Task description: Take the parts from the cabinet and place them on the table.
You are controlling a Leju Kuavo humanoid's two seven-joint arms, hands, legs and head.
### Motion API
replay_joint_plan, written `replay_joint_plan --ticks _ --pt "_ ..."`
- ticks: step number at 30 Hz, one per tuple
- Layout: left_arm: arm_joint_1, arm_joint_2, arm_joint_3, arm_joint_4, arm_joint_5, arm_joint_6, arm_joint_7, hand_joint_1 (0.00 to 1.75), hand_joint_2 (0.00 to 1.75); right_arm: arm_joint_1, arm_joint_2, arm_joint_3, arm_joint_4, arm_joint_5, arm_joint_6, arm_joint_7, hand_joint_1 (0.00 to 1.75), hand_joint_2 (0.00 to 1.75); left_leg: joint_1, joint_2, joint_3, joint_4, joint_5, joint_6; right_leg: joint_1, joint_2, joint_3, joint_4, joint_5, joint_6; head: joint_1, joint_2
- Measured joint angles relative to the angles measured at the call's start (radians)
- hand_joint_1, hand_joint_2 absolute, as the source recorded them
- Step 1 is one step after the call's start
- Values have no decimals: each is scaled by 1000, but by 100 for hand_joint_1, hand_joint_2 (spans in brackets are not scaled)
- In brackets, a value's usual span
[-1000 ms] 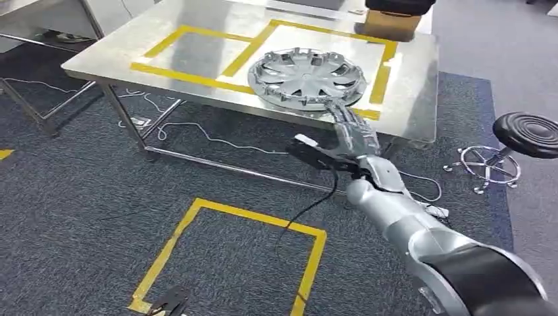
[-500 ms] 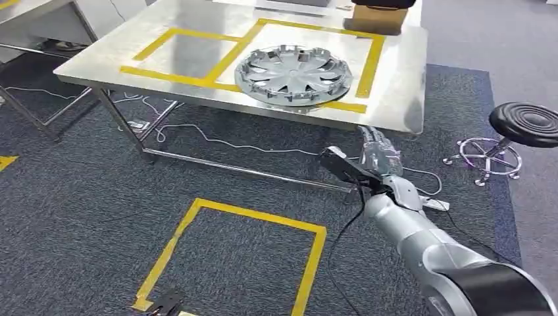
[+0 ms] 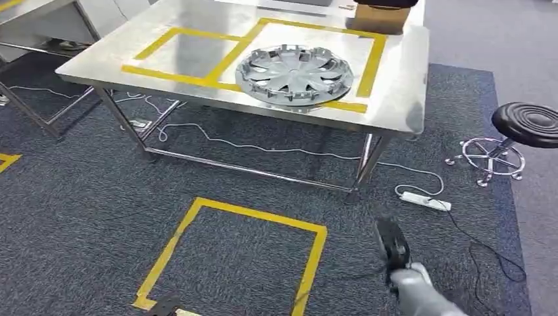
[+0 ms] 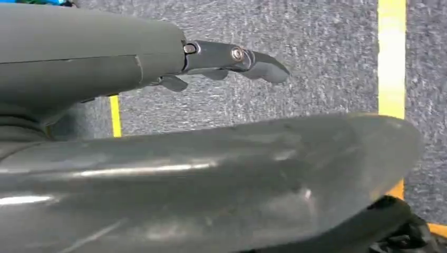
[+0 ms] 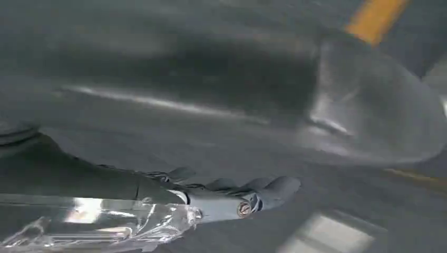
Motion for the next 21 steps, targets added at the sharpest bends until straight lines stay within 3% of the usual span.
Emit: replay_joint_plan --ticks 1,4,7,10,21 --pt "2 0 2 0 0 10 -8 0 0 49 5 -35 11 -21 5 26 0 0 0 0 0 -1 0 0 0 1 -1 0 -1 -1 0 0" --pt "3 0 0 0 -25 54 -22 0 0 154 36 -142 45 -70 -4 189 0 0 0 0 0 -3 -1 -2 0 1 -3 1 -3 -3 0 0" --pt "0 0 -1 0 -34 57 -21 0 0 214 59 -189 60 -51 -19 217 0 0 0 3 0 -3 -1 -2 0 3 -5 2 -3 -4 0 0" --pt "-4 0 -2 0 -34 57 -19 0 0 223 68 -211 71 -39 -21 231 0 0 0 6 0 -3 0 -3 0 6 -6 2 -5 -11 0 0" --pt "-7 0 -2 0 -36 44 -10 0 0 228 74 -226 83 -9 -21 253 0 0 0 6 0 -3 5 -5 0 7 -8 3 0 -13 0 0"
